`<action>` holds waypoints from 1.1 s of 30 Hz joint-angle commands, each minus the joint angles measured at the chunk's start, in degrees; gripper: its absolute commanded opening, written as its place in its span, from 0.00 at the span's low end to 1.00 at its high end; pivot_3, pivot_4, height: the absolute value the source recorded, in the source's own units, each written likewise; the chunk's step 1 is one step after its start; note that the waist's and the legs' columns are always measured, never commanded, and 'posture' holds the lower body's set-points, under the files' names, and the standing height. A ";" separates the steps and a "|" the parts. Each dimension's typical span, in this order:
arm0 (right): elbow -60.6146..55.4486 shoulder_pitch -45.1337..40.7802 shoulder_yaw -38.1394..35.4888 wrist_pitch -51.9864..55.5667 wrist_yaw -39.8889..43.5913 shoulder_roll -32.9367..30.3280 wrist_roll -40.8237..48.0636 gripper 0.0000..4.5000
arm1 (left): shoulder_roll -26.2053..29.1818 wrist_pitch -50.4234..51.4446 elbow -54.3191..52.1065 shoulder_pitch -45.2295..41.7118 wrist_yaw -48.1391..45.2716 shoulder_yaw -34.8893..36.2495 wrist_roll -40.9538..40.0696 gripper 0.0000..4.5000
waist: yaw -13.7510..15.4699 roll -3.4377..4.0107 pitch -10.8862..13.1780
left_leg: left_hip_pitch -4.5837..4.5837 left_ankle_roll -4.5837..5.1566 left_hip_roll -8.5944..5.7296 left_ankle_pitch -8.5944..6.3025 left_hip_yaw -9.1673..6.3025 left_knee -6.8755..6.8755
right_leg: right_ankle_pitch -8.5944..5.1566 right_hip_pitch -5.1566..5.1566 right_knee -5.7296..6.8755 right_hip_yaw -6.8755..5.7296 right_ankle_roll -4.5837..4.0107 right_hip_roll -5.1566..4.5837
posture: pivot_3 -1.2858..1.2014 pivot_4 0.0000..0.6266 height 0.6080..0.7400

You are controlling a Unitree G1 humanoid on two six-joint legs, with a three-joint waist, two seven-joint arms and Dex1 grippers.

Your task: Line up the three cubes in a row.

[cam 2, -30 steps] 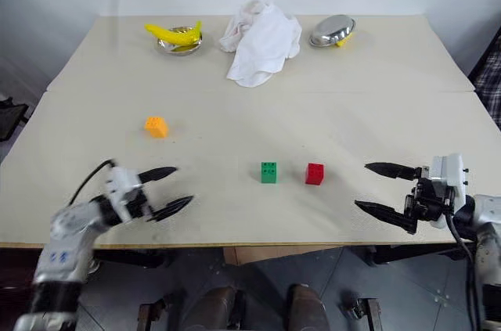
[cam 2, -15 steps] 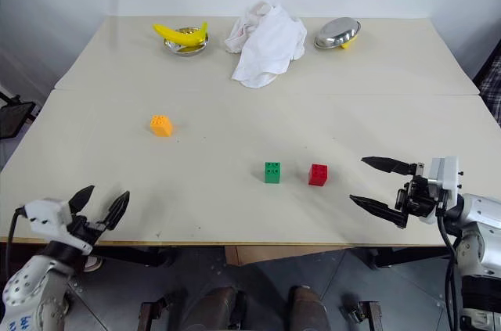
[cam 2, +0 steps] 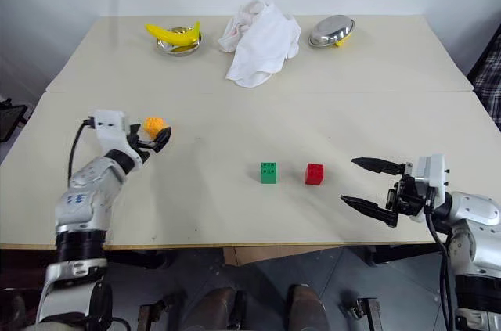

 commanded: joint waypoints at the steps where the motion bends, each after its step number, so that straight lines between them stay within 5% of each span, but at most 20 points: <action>1: -2.39 0.83 -0.74 -0.25 -1.74 0.87 0.88 1.00 | -0.55 -2.58 2.49 -3.05 2.36 0.78 1.11 0.99 | 0.15 0.00 0.00 | 0.00 0.00 0.00 0.00 -0.01 0.02 | 0.00 0.00 0.01 0.01 0.00 -0.02 | 0.52 0.24 1.00; 4: -2.76 1.77 -0.83 -0.76 -2.08 1.15 0.83 1.00 | -0.37 -2.90 3.00 -3.57 2.99 0.07 2.16 0.99 | 0.27 -0.02 0.01 | -0.01 0.00 -0.03 0.00 -0.01 0.05 | 0.00 0.01 0.02 0.02 0.01 -0.04 | 0.52 0.24 1.00; 14: -2.09 4.03 -1.80 -2.99 -2.13 1.50 0.97 1.00 | 1.59 -2.35 0.93 -1.67 -2.43 0.86 0.57 0.35 | 0.18 -0.02 0.01 | -0.02 -0.01 -0.02 0.00 -0.02 0.05 | 0.00 0.01 0.02 0.10 0.01 -0.04 | 0.52 0.24 1.00; 16: -1.76 4.32 -1.95 -3.37 -1.89 1.45 0.94 1.00 | 2.00 -5.34 1.43 -1.75 -6.95 0.88 -1.04 0.33 | 0.17 -0.02 0.01 | -0.01 -0.02 -0.02 0.01 -0.02 0.05 | 0.00 0.01 0.02 0.11 0.01 -0.04 | 0.52 0.24 1.00; 25: 0.97 5.87 -4.06 -4.21 0.30 -1.21 0.94 1.00 | 17.36 -29.89 2.82 2.00 -60.65 -12.87 -3.17 0.33 | -0.06 0.04 -0.01 | 0.01 -0.04 0.01 0.00 0.07 -0.04 | 0.00 0.05 -0.20 0.03 0.00 -0.03 | 0.52 0.24 1.00; 33: -0.53 8.48 -5.30 -3.45 0.73 -2.09 1.44 1.00 | 9.05 -37.69 14.54 -8.10 -67.52 -21.77 1.90 0.33 | 0.39 0.02 -0.01 | -0.05 0.07 -0.09 0.04 -0.04 0.06 | 0.01 0.09 -0.05 0.01 0.01 -0.04 | 0.52 0.24 1.00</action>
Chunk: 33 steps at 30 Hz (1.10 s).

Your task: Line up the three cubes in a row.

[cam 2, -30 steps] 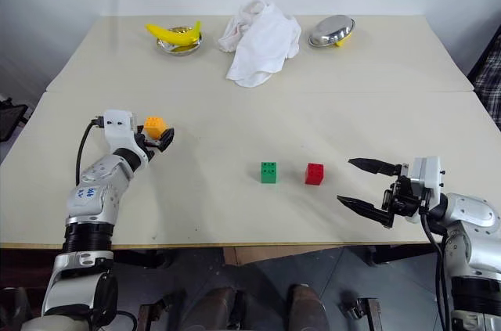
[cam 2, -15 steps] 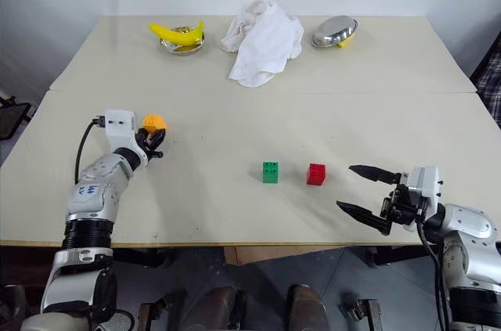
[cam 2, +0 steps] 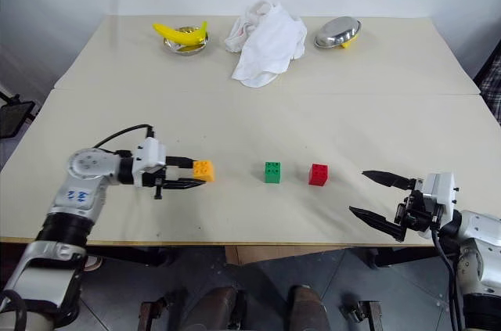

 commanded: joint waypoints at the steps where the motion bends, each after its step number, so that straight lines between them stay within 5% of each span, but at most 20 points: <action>1: -2.30 1.72 -2.25 0.30 0.48 -1.40 1.47 1.00 | -3.09 -3.43 4.65 -3.59 -1.18 -3.05 3.03 0.33 | -0.24 0.00 0.00 | 0.00 0.02 -0.01 -0.01 0.02 0.00 | 0.00 -0.02 0.02 -0.04 0.00 0.00 | 0.52 0.24 1.00; 28: -4.23 3.20 -1.70 0.17 -0.70 -0.81 1.26 1.00 | -5.04 -2.36 19.66 -10.64 -0.01 -4.81 8.63 0.33 | -0.40 -0.03 0.02 | 0.07 0.03 0.10 0.04 0.19 0.09 | 0.00 -0.02 0.14 -0.38 0.01 0.00 | 0.52 0.24 1.00; 33: -4.18 3.05 -1.57 0.26 -0.69 -0.82 1.20 1.00 | -4.81 -4.08 19.86 -10.96 2.84 -2.54 8.19 0.69 | -0.42 -0.04 0.02 | 0.05 0.03 0.11 0.04 0.19 0.08 | 0.00 -0.04 0.13 -0.38 0.01 0.01 | 0.52 0.24 1.00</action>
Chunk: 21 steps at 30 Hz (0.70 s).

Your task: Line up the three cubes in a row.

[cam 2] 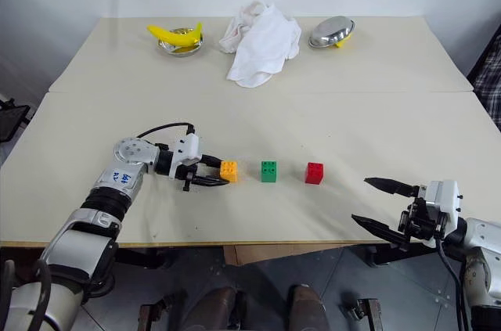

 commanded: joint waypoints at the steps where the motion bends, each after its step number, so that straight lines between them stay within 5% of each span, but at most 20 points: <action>1: -0.58 -0.21 -0.69 -0.65 0.00 0.01 0.59 1.00 | 1.44 -0.84 -0.32 -0.09 0.89 2.89 -1.24 0.74 | 0.03 0.00 0.00 | 0.00 0.00 -0.01 0.00 0.00 0.00 | 0.00 0.00 0.00 0.00 0.00 -0.01 | 0.52 0.24 1.00; 8: 0.45 -0.54 -0.40 -0.93 1.12 -0.29 0.50 1.00 | 9.40 0.49 -13.41 8.70 -4.76 11.14 -10.14 0.74 | -0.62 0.00 0.00 | -0.01 -0.02 0.04 -0.01 -0.04 -0.07 | 0.00 -0.05 -0.02 0.03 0.00 -0.04 | 0.52 0.24 1.00; 15: 3.93 -1.91 0.07 -2.06 4.20 -2.22 -0.51 1.00 | 19.24 6.03 -32.08 31.01 0.51 23.54 -15.22 0.74 | -1.15 0.04 0.00 | -0.01 -0.04 0.04 -0.03 -0.21 -0.10 | 0.00 0.00 -0.11 0.50 -0.01 -0.12 | 0.52 0.24 1.00; 21: 7.93 -5.21 0.45 -2.86 6.08 -4.11 -1.52 1.00 | 20.27 7.27 -40.10 49.06 7.21 34.34 -16.16 0.74 | -1.38 0.05 0.00 | 0.03 -0.05 0.04 -0.07 -0.22 -0.15 | -0.02 0.03 -0.38 0.59 -0.05 -0.17 | 0.52 0.24 1.00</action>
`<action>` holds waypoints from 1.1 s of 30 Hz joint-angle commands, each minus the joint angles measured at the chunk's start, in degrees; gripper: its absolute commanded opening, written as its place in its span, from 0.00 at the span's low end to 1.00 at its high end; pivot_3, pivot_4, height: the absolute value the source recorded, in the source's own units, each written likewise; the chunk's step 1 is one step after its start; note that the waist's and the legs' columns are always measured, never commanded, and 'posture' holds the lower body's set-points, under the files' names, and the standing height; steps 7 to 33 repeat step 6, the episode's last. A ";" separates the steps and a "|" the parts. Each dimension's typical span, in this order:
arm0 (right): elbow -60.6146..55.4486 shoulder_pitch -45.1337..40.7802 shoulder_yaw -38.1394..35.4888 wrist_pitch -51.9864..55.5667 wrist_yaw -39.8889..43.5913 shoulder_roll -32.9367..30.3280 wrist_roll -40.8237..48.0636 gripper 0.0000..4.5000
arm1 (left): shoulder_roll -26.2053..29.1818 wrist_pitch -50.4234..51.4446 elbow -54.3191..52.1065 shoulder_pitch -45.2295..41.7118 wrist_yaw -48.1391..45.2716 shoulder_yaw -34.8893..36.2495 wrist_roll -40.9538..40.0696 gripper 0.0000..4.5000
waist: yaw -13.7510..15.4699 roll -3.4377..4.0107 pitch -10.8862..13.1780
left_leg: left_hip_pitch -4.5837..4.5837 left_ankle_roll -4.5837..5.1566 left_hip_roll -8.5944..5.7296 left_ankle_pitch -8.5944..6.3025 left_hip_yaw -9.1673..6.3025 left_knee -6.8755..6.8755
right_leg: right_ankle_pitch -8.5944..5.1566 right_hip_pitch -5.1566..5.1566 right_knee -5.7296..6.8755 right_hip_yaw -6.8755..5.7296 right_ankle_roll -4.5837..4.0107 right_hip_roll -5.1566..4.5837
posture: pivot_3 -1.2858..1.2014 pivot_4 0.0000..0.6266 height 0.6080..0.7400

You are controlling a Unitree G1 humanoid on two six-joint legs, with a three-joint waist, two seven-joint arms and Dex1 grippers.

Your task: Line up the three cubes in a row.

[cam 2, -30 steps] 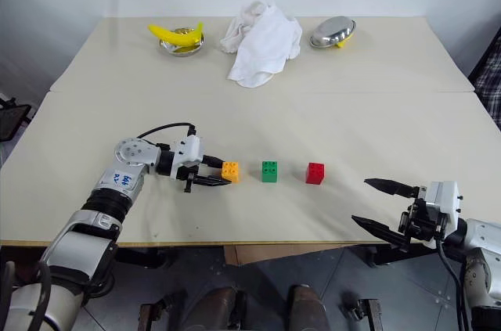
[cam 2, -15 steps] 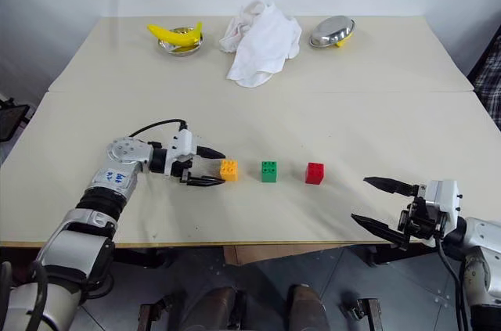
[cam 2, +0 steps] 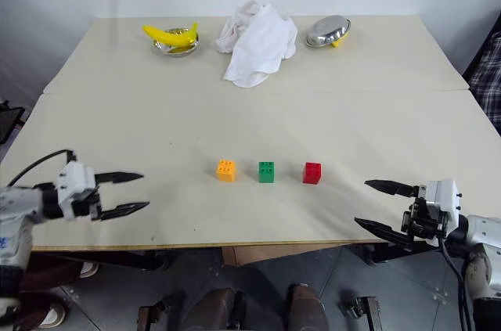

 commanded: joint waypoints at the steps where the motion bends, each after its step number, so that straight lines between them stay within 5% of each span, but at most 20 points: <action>1: 1.93 -2.30 -0.66 -0.90 1.61 -1.73 -0.19 1.00 | -0.10 0.87 -5.41 6.80 4.39 6.42 -2.05 0.74 | -0.11 0.01 0.00 | 0.00 -0.02 0.02 -0.02 0.01 -0.01 | 0.00 -0.01 -0.02 0.02 -0.01 0.00 | 0.52 0.24 1.00; 33: 4.17 -4.42 -0.02 -1.05 2.45 -2.26 -0.87 1.00 | -1.30 2.55 -9.73 10.43 7.54 7.03 -2.75 0.74 | 0.36 0.01 0.00 | 0.02 -0.02 0.02 -0.02 0.00 -0.03 | -0.02 0.00 -0.02 0.02 -0.04 -0.02 | 0.52 0.24 1.00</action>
